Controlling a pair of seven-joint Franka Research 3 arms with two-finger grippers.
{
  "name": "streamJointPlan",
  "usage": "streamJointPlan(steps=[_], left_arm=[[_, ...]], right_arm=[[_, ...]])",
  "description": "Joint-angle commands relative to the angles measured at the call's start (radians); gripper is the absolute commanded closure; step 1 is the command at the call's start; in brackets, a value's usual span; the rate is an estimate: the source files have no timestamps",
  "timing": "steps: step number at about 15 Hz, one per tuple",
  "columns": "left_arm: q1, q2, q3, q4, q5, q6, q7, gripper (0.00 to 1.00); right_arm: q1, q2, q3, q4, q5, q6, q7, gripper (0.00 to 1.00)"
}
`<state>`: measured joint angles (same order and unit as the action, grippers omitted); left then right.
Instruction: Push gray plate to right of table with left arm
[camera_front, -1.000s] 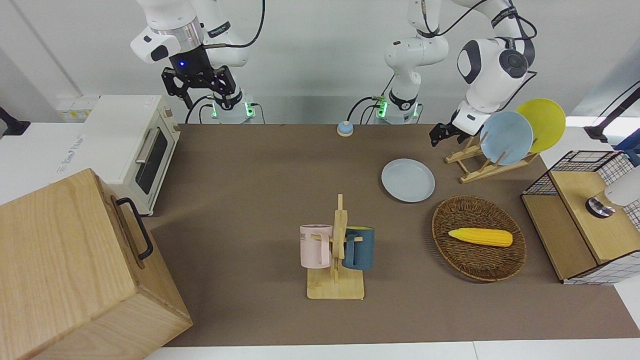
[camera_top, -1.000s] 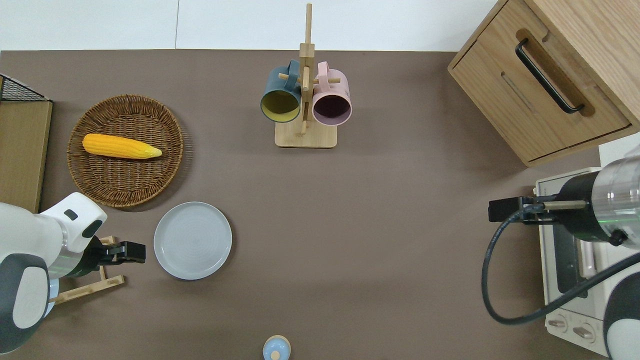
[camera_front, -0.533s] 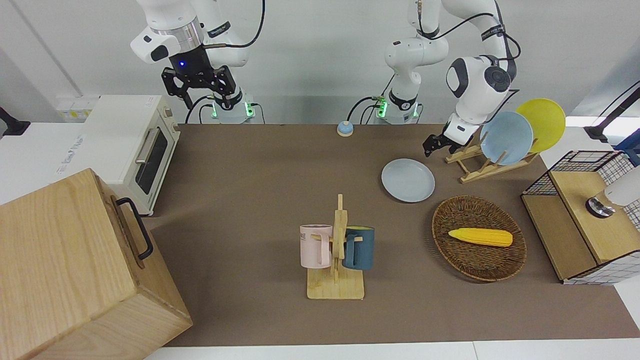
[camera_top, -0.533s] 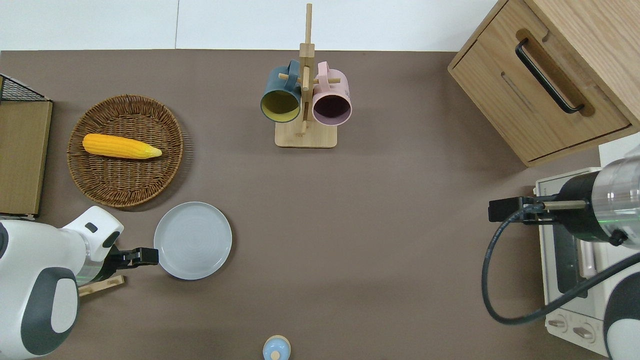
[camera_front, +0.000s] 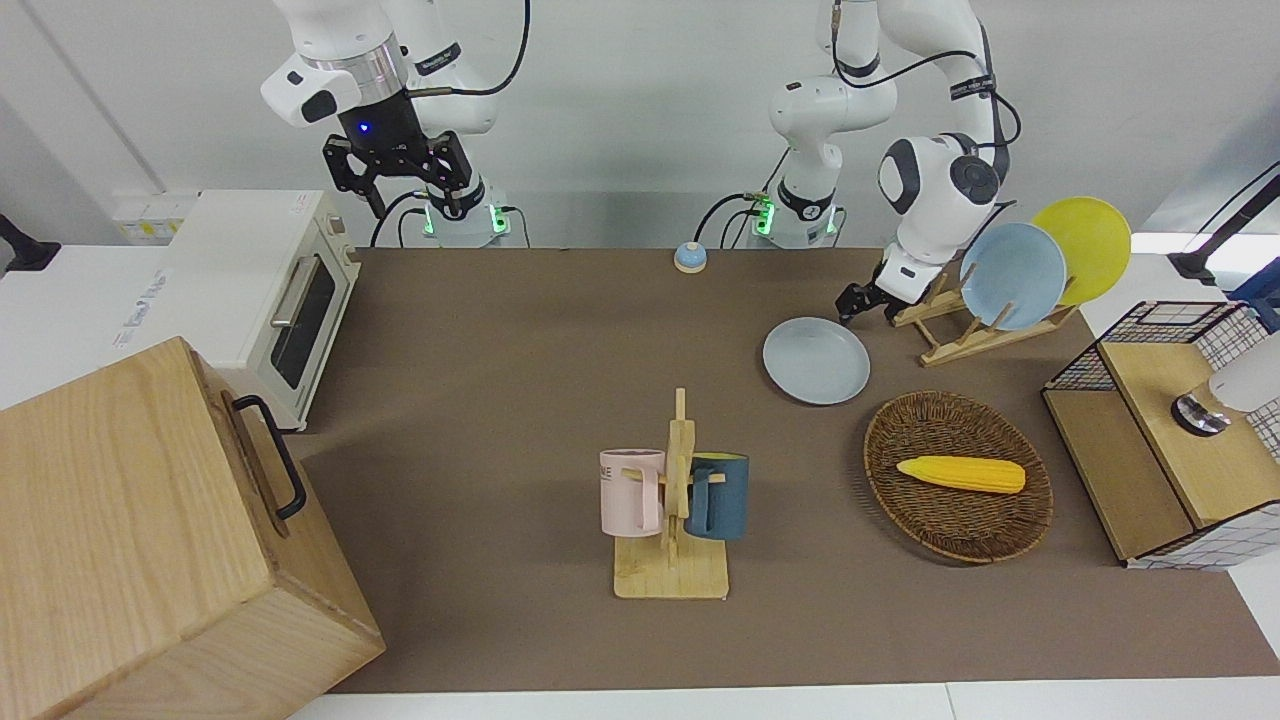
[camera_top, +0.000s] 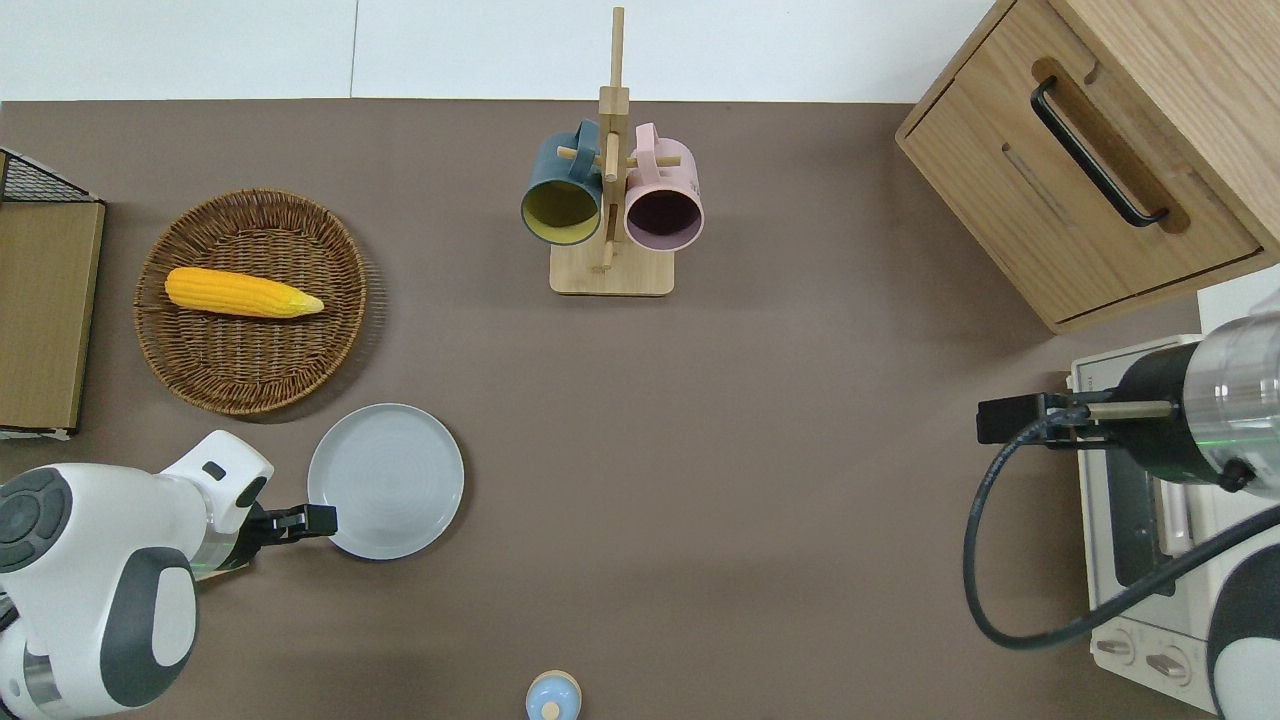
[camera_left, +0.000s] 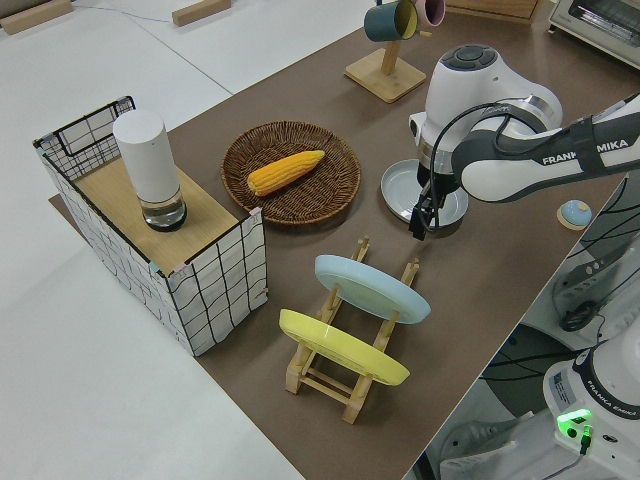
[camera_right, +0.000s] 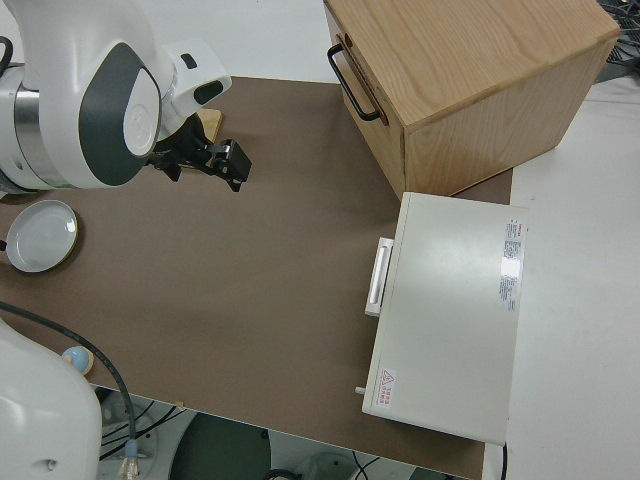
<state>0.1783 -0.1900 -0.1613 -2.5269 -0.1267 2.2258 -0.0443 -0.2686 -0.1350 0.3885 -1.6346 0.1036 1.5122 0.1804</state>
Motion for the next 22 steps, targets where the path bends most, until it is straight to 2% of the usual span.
streamJointPlan(steps=[1,6,11,13,16,22], left_arm=[[-0.002,0.038,-0.009,-0.015,-0.024,0.057,0.015,0.12],[-0.023,0.095,-0.021,-0.015,-0.025,0.115,-0.003,0.24],[-0.023,0.096,-0.021,-0.015,-0.028,0.117,-0.002,0.69],[-0.023,0.096,-0.021,-0.015,-0.028,0.118,-0.002,0.81],[-0.022,0.096,-0.021,-0.013,-0.028,0.12,0.001,0.91],[-0.022,0.101,-0.021,-0.013,-0.028,0.13,0.009,0.94]], right_arm=[[-0.017,-0.015,0.006,-0.017,0.018,0.002,0.002,0.005],[-0.015,-0.015,0.007,-0.017,0.018,0.002,0.002,0.005],[-0.015,-0.015,0.007,-0.017,0.018,0.002,0.002,0.005],[-0.015,-0.015,0.006,-0.017,0.018,0.002,0.002,0.005],[-0.015,-0.015,0.007,-0.017,0.018,0.002,0.002,0.005],[-0.015,-0.015,0.007,-0.017,0.018,0.002,0.002,0.005]])
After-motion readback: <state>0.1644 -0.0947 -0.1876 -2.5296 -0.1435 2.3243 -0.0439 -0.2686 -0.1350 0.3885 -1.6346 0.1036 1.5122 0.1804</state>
